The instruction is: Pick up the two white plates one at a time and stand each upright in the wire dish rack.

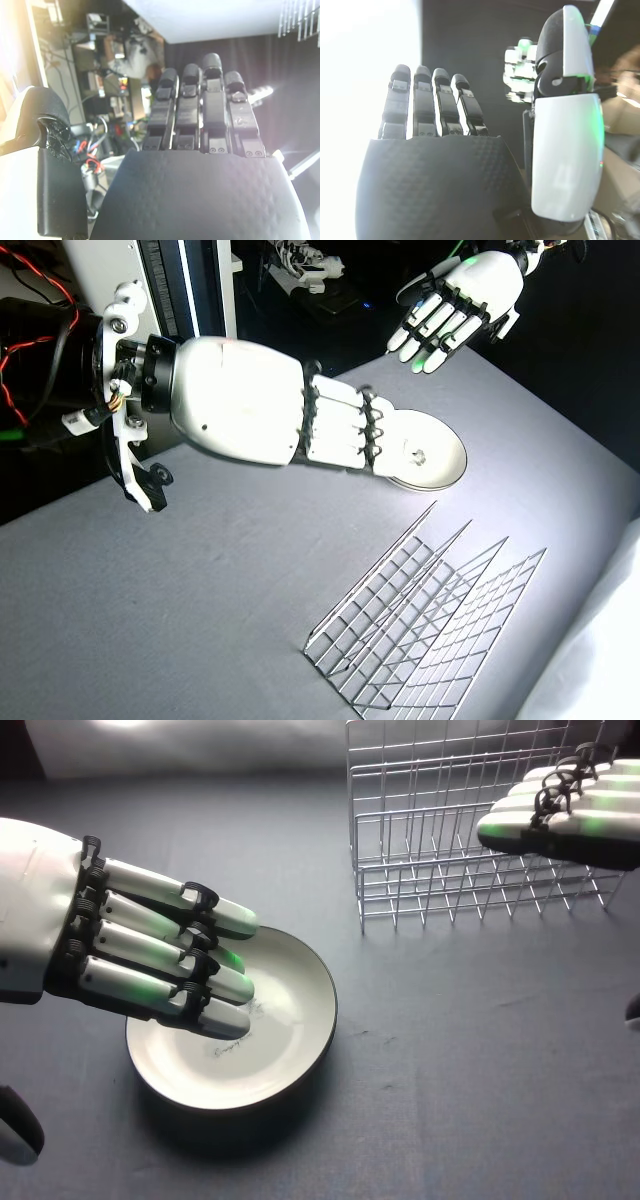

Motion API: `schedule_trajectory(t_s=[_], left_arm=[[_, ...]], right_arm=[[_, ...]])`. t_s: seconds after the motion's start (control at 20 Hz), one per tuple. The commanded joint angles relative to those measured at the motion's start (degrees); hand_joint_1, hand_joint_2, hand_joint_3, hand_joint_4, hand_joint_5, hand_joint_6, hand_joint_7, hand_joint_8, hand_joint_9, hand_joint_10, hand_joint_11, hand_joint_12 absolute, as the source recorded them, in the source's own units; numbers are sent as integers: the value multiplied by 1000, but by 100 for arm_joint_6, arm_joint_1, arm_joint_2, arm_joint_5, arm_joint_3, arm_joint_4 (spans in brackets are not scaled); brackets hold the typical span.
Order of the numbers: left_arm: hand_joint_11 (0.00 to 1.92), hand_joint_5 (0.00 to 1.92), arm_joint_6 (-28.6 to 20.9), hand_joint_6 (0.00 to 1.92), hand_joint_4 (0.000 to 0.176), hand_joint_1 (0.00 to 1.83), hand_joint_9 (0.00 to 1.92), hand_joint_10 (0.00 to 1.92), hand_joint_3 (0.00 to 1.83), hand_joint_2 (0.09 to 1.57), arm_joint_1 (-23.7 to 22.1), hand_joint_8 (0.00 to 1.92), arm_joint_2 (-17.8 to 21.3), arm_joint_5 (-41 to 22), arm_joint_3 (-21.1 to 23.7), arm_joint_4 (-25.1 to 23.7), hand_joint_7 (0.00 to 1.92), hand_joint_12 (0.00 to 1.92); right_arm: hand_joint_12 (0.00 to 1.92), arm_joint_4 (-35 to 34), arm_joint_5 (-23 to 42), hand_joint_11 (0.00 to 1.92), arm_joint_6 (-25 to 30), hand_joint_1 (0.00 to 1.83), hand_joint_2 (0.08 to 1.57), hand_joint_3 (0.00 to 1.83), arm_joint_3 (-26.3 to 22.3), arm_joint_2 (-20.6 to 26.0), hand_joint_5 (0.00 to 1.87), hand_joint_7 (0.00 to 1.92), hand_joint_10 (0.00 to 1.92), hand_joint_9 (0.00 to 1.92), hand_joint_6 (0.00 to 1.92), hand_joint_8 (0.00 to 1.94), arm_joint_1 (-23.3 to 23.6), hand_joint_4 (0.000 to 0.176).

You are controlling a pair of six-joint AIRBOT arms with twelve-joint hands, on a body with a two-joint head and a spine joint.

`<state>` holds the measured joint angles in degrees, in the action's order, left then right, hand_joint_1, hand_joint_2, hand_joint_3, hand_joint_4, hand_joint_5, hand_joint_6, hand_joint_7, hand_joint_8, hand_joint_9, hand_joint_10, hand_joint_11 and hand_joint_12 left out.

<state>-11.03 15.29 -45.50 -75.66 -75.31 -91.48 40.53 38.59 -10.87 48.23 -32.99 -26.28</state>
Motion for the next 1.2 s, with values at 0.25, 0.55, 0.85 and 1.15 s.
schedule_trajectory(t_s=[0.25, 0.55, 0.85, 1.15], left_arm=[[10, 2, -129, 1, 0, 0, 0, 0, 15, 1024, -51, 0, 15, -291, -22, 537, 0, 4], [0, 0, -94, 0, 0, 0, 0, 0, 15, 1041, 13, 0, -141, -287, -114, 332, 0, 0], [2, 0, -21, 0, 0, 0, 0, 0, 10, 1035, 269, 0, -571, 56, -597, 193, 0, 1], [2, 0, 484, 0, 0, 0, 0, 0, 10, 1042, 640, 0, -788, 332, -864, 21, 0, 0]], right_arm=[[0, -106, 725, 0, -45, 6, 1151, 18, 15, 23, 6, 0, 0, 0, 1, 0, 27, 0], [0, -52, 723, 0, -48, 90, 1161, 9, 19, 16, 32, 0, 0, 0, 4, 0, 46, 0], [0, 243, 829, 0, -240, 47, 1165, 4, 22, 29, 2, 0, 0, 0, 1, 0, 244, 0], [0, 317, 672, 0, -590, 121, 1156, 0, 26, -21, 56, 5, 0, 0, 15, 2, 361, 0]])
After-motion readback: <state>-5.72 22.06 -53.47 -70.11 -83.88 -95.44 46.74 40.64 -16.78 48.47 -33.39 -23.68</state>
